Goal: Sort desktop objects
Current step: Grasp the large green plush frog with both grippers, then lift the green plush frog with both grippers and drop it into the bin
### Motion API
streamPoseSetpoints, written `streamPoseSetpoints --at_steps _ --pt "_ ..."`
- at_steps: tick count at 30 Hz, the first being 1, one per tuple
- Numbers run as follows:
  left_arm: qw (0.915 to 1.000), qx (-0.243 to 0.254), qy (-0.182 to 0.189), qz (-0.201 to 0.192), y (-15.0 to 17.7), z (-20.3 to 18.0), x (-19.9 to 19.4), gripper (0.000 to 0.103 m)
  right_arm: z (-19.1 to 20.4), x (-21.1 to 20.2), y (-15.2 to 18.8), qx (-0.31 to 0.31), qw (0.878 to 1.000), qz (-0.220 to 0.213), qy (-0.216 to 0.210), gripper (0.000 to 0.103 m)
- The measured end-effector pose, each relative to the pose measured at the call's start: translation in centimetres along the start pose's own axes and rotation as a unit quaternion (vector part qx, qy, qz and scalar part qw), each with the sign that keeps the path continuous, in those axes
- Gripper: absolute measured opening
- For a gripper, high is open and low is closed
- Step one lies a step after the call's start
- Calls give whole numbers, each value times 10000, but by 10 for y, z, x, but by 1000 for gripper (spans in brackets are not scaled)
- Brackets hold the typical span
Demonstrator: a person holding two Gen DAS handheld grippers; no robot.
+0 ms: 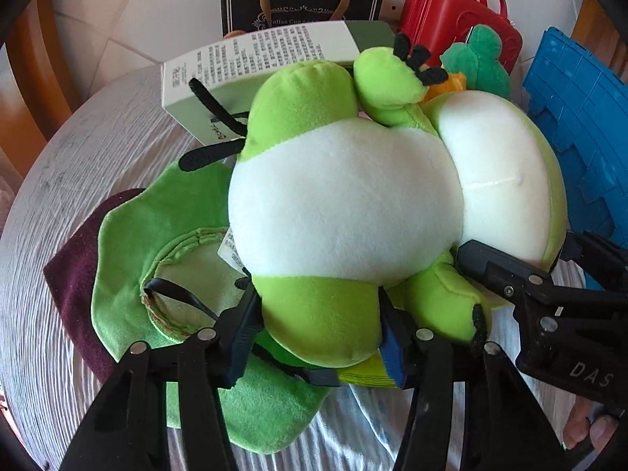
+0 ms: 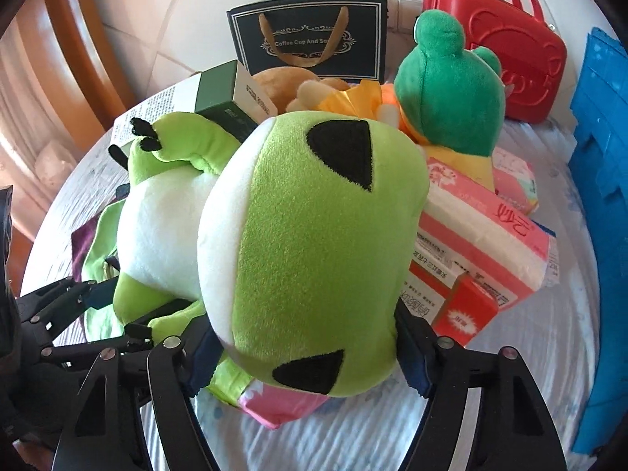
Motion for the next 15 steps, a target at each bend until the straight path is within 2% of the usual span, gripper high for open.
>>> streamPoseSetpoints --at_steps 7,15 --pt "9982 26 -86 -588 3 -21 -60 53 1 -54 2 -172 9985 -499 -159 74" --pt "9917 186 -67 -1268 -6 -63 -128 53 -9 -141 -1 -304 9921 -1214 -113 74"
Point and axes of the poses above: each gripper's, at about its wrist camera, not at the fingertips, and x roughly the way its jaws point, z to its left, y to its underside, the point moved 1 cm from there along x, roughly the way its jaws point, and after that the axes turned 5 degrees about z, right-handed, at the moved point
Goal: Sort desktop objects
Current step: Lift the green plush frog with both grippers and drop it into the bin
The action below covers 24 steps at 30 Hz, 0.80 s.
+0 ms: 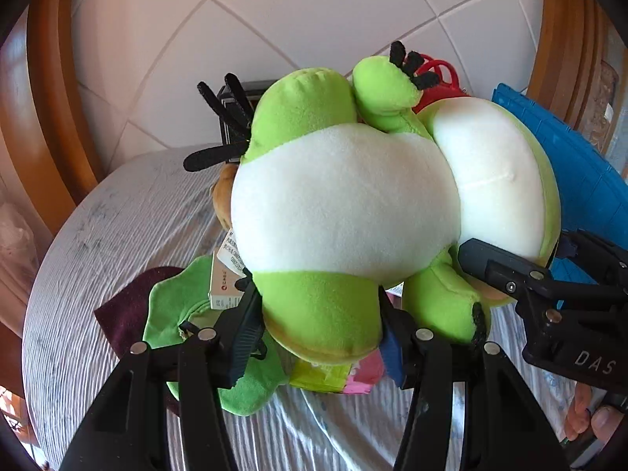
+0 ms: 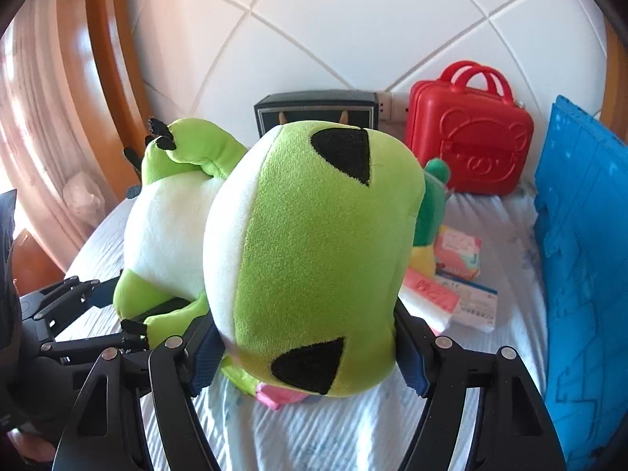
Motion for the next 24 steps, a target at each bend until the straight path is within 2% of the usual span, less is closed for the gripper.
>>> streamPoseSetpoints --at_steps 5,11,17,24 --pt "9992 125 115 -372 -12 -30 -32 53 -19 -52 -7 -24 9991 -403 142 74" --pt "9959 393 340 -739 -26 -91 -58 53 -57 -115 -7 67 9954 -850 438 74" --pt "9885 860 682 -1043 -43 -173 -79 53 -114 -178 7 384 9878 -1241 864 74" --pt "9737 1443 1227 -1265 -60 -281 -94 53 -196 -252 30 863 9711 -1640 1505 74"
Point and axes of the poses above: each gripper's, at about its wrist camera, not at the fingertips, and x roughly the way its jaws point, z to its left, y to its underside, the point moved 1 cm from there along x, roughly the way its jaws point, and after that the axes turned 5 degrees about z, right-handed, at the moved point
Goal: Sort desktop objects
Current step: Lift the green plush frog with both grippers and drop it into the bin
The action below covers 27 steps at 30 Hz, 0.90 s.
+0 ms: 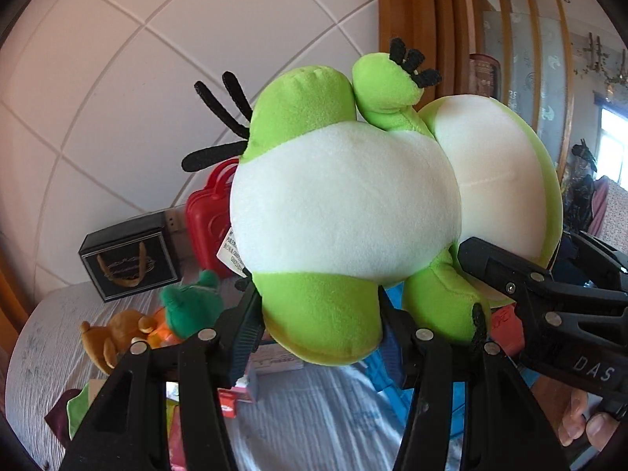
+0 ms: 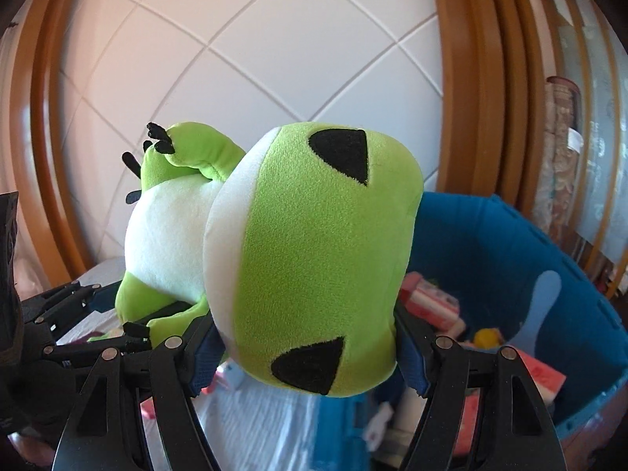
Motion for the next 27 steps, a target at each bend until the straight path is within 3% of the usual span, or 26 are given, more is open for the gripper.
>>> streamPoseSetpoints --at_steps 7,13,17,19,27 --pt "9973 451 573 23 -23 -101 24 53 -92 -35 7 431 9968 -154 650 74" --pt "9954 578 738 196 -32 -153 49 56 -151 -34 10 711 9926 -128 979 77" --pt "9953 602 582 478 -36 -166 67 63 -176 -30 3 848 9887 -181 1221 94" --pt "9949 652 494 583 -32 -173 74 68 -188 -30 2 897 9868 -234 1326 97" --pt "9952 516 391 734 -26 -168 81 69 -193 -26 18 888 9855 -46 1446 103"
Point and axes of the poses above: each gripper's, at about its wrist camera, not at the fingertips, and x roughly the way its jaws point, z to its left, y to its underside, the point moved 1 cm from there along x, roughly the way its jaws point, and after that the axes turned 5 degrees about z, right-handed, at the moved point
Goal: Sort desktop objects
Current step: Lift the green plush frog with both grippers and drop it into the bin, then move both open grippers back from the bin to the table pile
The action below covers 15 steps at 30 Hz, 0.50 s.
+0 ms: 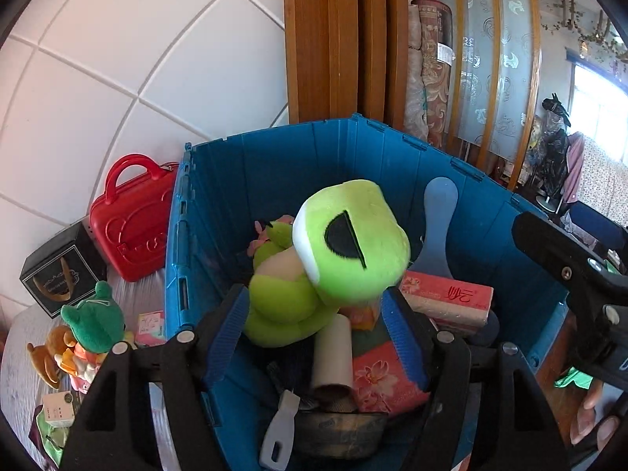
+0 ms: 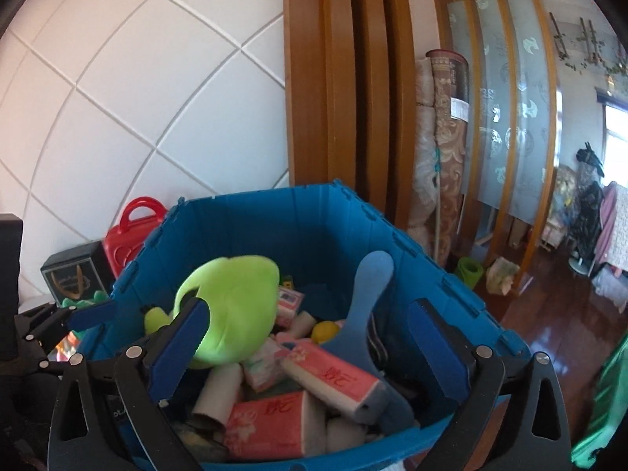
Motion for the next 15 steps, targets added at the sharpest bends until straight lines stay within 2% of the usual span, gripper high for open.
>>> streamPoseSetpoints --at_steps 15 --pt "9999 -108 -75 -13 20 8 -28 69 -7 4 17 -107 9995 293 3 103"
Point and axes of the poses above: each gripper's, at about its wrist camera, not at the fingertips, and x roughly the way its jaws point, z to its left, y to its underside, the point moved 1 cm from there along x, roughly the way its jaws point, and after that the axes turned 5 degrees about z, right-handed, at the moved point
